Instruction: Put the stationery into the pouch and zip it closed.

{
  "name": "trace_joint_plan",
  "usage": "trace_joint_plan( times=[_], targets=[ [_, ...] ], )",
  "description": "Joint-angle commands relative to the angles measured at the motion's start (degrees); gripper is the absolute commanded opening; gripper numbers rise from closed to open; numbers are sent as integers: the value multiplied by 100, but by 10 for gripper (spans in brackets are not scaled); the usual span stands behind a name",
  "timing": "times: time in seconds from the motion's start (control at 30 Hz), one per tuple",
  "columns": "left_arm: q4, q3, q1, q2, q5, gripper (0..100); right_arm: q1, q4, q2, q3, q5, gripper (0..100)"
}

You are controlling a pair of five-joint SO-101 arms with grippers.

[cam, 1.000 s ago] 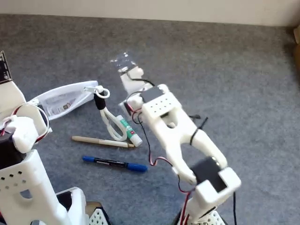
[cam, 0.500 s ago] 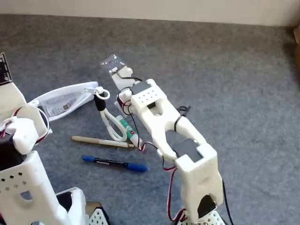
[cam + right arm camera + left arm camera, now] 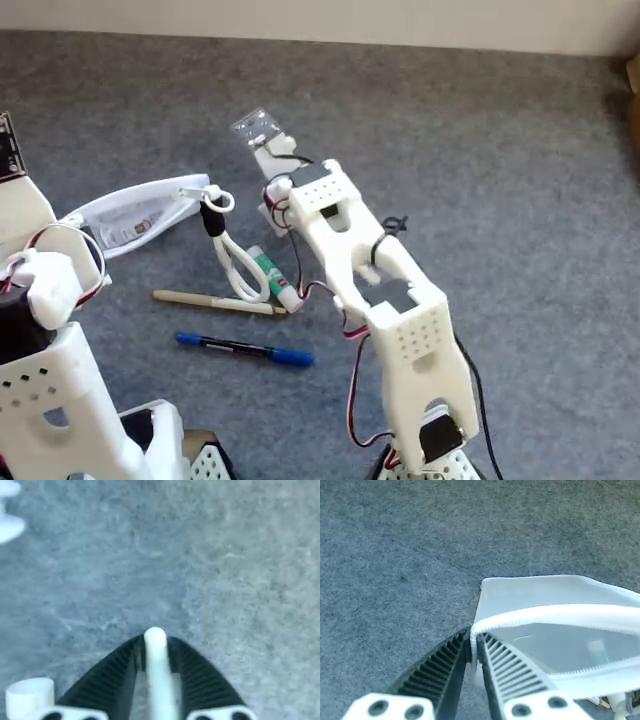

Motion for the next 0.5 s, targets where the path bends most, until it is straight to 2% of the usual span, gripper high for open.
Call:
trace_joint_plan(
  times=[0.0, 0.17, 0.47],
  targets=[
    [-79, 31, -84, -57, -62, 7, 48, 409, -84, -286, 404, 5],
    [-79, 31, -75, -57, -62, 7, 57, 1112, -119, -295, 642, 5],
    [-70, 31, -66, -57, -62, 7, 233, 1191, -119, -295, 651, 19]
  ],
)
